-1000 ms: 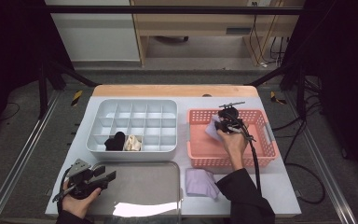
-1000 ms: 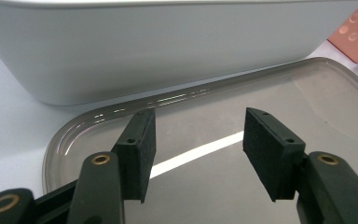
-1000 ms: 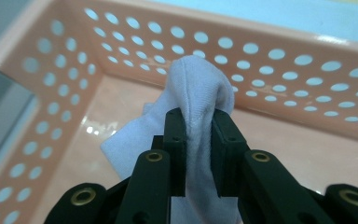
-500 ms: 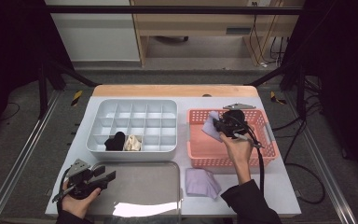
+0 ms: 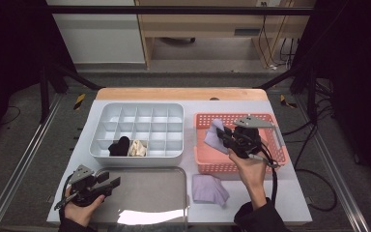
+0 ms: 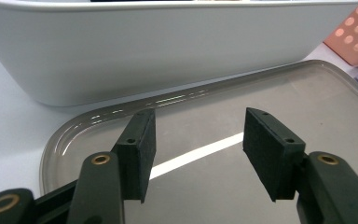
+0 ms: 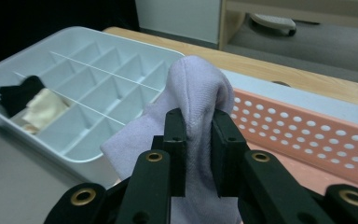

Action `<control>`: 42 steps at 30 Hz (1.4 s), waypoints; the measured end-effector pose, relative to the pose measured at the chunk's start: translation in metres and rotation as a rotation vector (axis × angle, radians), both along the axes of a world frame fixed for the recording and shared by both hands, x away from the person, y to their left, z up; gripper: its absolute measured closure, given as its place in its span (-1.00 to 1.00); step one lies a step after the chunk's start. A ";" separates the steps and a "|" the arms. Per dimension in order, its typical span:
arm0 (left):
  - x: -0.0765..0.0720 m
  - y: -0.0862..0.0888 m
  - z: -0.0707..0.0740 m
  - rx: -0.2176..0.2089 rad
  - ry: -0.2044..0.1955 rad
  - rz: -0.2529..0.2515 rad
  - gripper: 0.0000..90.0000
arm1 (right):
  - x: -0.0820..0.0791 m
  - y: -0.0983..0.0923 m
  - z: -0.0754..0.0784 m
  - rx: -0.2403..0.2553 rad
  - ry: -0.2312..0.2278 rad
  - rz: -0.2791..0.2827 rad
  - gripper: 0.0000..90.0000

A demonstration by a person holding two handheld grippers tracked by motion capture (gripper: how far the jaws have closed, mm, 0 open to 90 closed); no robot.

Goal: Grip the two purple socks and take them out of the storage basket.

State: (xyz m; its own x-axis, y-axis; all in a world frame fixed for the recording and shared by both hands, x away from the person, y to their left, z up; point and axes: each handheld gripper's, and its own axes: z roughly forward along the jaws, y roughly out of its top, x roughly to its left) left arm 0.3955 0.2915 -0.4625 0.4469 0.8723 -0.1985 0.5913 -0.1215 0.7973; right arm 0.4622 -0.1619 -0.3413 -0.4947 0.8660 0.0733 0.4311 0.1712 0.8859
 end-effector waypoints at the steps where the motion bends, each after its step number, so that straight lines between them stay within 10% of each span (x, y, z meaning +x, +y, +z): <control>1: 0.000 0.000 0.000 -0.001 0.000 0.000 -0.04 | -0.004 -0.001 0.000 0.014 0.002 0.013 0.74; 21: -0.001 -0.002 0.001 -0.010 -0.003 -0.002 -0.04 | -0.062 -0.024 -0.026 0.093 -0.016 0.086 0.75; 42: -0.004 -0.001 0.003 -0.017 -0.008 -0.005 -0.05 | -0.096 -0.060 -0.097 0.012 0.161 0.016 0.75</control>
State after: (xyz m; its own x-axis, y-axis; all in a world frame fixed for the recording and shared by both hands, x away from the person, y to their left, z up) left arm 0.3919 0.2900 -0.4594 0.4533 0.8663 -0.2098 0.5839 -0.1108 0.8042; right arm 0.3666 -0.2219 -0.4387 -0.4896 0.8566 0.1630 0.5652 0.1694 0.8074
